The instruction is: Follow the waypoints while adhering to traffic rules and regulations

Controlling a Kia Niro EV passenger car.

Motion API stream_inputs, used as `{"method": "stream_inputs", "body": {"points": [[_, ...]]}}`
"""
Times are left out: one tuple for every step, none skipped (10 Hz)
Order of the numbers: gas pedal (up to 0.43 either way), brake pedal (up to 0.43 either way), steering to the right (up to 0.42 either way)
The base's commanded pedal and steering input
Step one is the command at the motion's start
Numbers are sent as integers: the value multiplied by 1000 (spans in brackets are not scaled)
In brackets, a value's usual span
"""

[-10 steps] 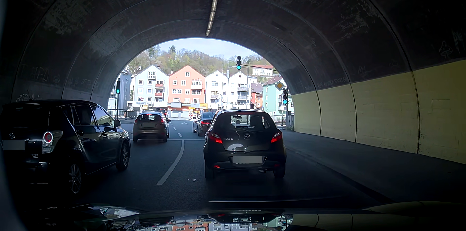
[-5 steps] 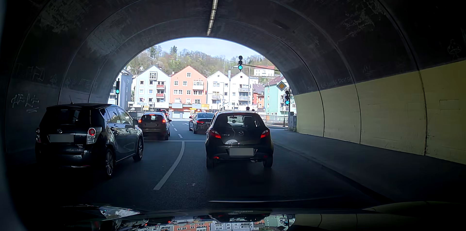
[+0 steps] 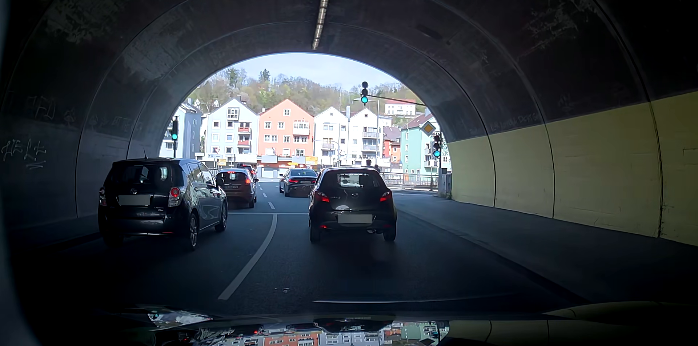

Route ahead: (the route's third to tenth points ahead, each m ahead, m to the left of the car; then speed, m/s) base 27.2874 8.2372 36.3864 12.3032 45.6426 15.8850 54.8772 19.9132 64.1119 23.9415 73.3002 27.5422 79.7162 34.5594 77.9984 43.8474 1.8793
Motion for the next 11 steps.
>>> {"method": "stream_inputs", "body": {"points": [[189,0,-69],[189,0,-69],[189,0,-69],[189,0,-69],[189,0,-69],[189,0,-68],[189,0,-62],[189,0,-51],[189,0,-43],[189,0,-41],[118,0,-42]]}}
